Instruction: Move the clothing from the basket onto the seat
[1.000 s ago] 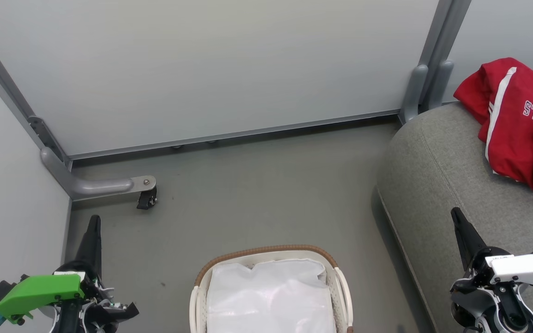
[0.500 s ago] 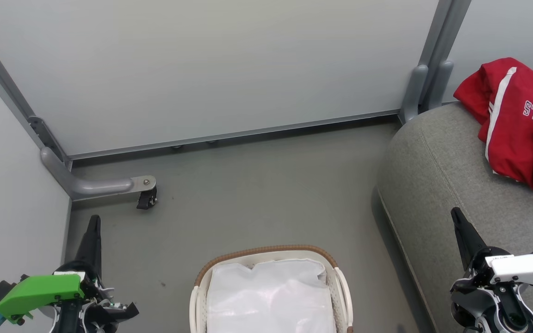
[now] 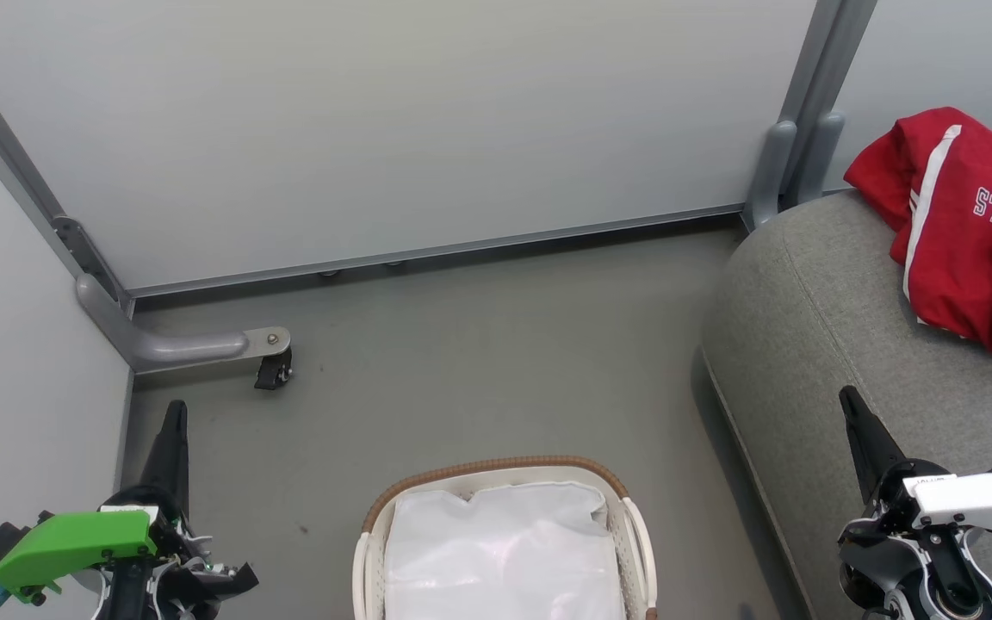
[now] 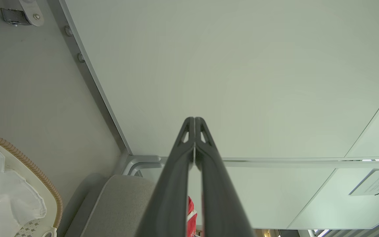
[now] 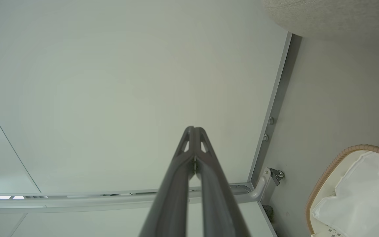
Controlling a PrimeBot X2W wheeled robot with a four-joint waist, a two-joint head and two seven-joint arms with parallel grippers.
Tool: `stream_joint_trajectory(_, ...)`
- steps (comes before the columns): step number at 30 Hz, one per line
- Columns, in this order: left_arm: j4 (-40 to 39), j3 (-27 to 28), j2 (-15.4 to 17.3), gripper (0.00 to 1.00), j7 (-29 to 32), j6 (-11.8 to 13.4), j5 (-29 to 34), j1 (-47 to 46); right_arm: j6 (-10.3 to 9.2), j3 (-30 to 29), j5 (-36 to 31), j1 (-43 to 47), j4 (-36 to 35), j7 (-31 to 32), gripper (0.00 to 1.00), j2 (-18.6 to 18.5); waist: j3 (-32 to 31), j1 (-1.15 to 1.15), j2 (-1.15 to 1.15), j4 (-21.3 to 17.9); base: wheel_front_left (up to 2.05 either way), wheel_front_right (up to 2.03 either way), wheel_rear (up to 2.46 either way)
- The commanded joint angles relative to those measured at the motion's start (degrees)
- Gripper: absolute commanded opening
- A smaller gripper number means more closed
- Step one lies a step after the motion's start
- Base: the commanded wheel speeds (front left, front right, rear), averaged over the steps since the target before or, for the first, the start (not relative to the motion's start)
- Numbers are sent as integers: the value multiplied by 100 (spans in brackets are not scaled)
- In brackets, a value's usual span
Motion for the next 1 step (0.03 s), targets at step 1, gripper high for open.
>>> stream_joint_trajectory(1,-10,14,24,0,20,-23,-10,-57,-3,-10,20,-43,-23,20,0,-34,0,0,0,0,0,0,0)
